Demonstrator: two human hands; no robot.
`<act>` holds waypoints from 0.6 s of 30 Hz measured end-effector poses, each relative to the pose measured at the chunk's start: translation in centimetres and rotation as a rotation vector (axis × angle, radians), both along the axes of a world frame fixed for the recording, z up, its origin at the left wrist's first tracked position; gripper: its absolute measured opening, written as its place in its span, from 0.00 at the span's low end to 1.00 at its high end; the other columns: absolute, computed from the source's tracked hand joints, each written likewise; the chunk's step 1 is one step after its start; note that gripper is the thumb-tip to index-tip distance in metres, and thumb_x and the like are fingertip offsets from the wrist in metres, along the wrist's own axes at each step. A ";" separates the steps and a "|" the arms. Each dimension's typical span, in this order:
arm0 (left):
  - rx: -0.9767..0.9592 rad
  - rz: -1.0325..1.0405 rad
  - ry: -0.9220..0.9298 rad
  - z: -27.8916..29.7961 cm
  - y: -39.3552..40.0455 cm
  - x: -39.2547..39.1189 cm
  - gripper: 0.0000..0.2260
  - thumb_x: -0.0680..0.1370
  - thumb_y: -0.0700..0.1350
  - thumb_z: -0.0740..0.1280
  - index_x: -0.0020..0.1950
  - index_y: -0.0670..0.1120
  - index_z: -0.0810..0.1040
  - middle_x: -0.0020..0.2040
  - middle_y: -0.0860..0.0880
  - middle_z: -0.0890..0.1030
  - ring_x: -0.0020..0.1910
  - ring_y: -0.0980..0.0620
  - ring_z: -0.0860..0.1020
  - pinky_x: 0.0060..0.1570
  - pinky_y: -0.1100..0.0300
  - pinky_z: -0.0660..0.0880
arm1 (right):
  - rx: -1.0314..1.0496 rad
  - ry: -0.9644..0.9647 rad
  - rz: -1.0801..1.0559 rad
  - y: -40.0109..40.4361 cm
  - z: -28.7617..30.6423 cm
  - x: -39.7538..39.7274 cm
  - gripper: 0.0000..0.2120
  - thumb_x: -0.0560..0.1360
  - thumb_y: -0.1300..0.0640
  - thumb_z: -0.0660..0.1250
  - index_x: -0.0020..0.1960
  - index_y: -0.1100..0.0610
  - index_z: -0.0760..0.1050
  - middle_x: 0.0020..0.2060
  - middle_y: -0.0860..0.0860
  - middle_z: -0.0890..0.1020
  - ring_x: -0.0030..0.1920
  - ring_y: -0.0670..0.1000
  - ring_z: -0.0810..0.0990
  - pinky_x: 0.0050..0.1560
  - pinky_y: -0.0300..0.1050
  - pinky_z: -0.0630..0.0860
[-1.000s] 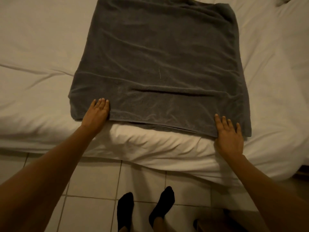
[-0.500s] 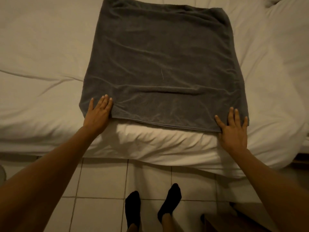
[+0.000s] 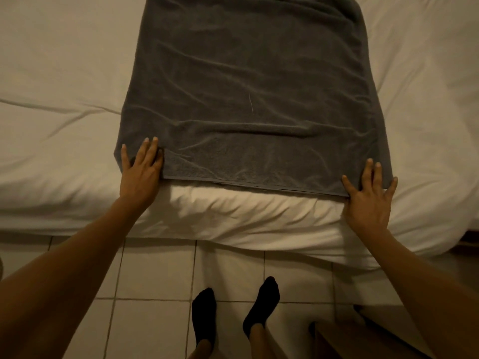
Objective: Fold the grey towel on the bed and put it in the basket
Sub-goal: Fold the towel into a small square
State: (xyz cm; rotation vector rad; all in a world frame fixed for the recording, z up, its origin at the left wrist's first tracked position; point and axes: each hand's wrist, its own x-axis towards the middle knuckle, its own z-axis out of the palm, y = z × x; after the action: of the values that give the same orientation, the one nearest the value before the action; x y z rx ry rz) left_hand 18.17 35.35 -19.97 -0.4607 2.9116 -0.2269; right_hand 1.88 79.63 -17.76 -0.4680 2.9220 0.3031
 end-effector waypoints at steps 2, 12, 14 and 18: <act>0.018 -0.039 -0.019 0.5 -0.1 1.2 0.26 0.79 0.40 0.60 0.76 0.41 0.57 0.78 0.42 0.52 0.78 0.44 0.50 0.71 0.41 0.33 | -0.018 -0.003 0.003 0.5 0.3 0.3 0.29 0.72 0.60 0.69 0.72 0.51 0.66 0.77 0.60 0.49 0.77 0.61 0.45 0.72 0.64 0.38; 0.078 -0.030 -0.050 4.0 0.3 7.1 0.31 0.68 0.33 0.72 0.71 0.37 0.68 0.69 0.37 0.71 0.68 0.39 0.71 0.71 0.55 0.29 | -0.097 0.055 0.067 1.1 1.8 3.6 0.34 0.67 0.65 0.72 0.71 0.57 0.67 0.71 0.63 0.67 0.73 0.64 0.61 0.71 0.65 0.46; 0.090 -0.013 -0.109 3.4 0.9 8.6 0.32 0.68 0.33 0.72 0.71 0.37 0.67 0.70 0.39 0.70 0.69 0.41 0.70 0.71 0.54 0.28 | -0.099 0.040 0.084 1.5 1.2 4.5 0.35 0.65 0.65 0.73 0.71 0.57 0.68 0.70 0.63 0.69 0.72 0.65 0.63 0.71 0.66 0.47; 0.031 0.022 -0.189 2.1 1.0 11.3 0.30 0.76 0.38 0.64 0.76 0.42 0.56 0.76 0.43 0.60 0.75 0.46 0.60 0.68 0.52 0.23 | -0.010 -0.035 0.129 2.9 -0.4 7.0 0.37 0.62 0.62 0.77 0.69 0.57 0.70 0.68 0.63 0.72 0.70 0.65 0.67 0.68 0.68 0.52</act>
State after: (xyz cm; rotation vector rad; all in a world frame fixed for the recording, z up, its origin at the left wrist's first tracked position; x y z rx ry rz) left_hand 29.44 36.39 -17.85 -0.4402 2.7203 -0.2093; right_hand 8.88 82.49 -18.16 -0.6575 2.8665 0.2941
